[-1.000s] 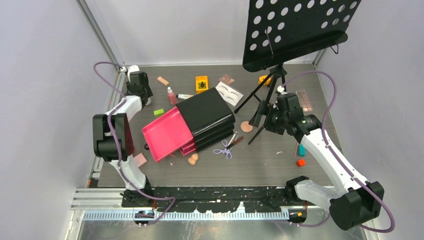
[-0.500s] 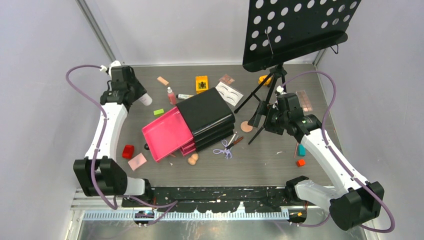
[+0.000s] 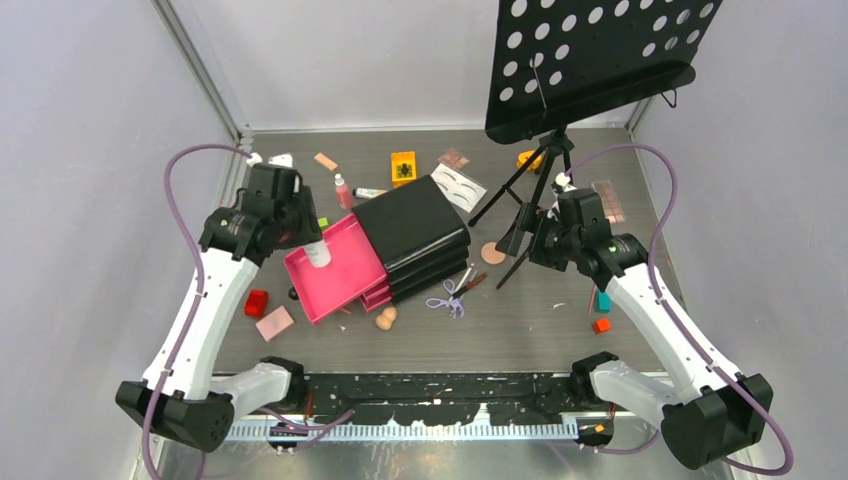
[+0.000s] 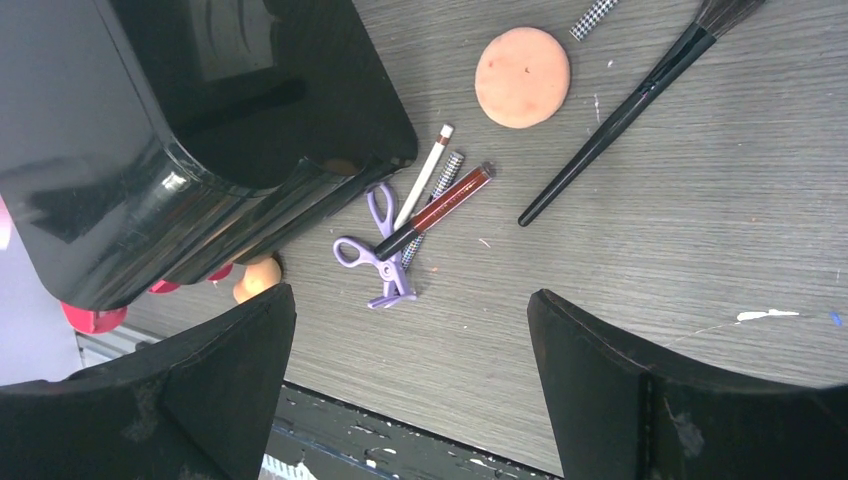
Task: Organize the makeup
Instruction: Place the makeup in the drawer.
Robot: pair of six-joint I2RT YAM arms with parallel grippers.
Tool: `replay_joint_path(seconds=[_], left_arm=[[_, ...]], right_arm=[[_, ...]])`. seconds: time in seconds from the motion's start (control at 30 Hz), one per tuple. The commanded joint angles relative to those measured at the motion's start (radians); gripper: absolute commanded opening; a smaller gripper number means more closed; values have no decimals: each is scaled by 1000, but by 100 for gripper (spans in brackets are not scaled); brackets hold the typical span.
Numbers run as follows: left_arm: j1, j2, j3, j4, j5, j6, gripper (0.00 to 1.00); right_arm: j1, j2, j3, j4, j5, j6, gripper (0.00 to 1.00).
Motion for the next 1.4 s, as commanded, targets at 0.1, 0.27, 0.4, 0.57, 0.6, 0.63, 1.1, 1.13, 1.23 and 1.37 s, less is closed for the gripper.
replay_joint_path(seconds=[0.1, 0.27, 0.4, 0.57, 0.6, 0.63, 1.1, 1.13, 1.23, 1.37], left_arm=[[-256, 87, 99, -146, -250, 130, 0], [-428, 165, 111, -188, -461, 165, 0], [-494, 241, 140, -235, -626, 189, 0], [-529, 314, 165, -271, -734, 223, 0], [-530, 329, 170, -283, -737, 224, 0], [-530, 346, 174, -295, -740, 224, 0], [-533, 422, 100, -264, -750, 240, 0], [-533, 431, 94, -263, -750, 239, 0], [-533, 455, 73, -259, -751, 229, 0], [-533, 462, 42, -218, -739, 231, 0]], right_arm=[[5, -27, -1, 37, -20, 17, 91], [6, -34, -2, 36, -16, 17, 90], [6, -36, -10, 33, -13, 19, 90], [5, -47, -18, 32, -10, 23, 90], [6, -49, -18, 31, -10, 24, 90], [5, -50, -19, 29, -10, 24, 90], [6, -51, -18, 27, -9, 29, 90], [6, -51, -20, 27, -9, 29, 90], [6, -50, -22, 27, -9, 29, 90], [6, -51, -22, 27, -8, 29, 90]])
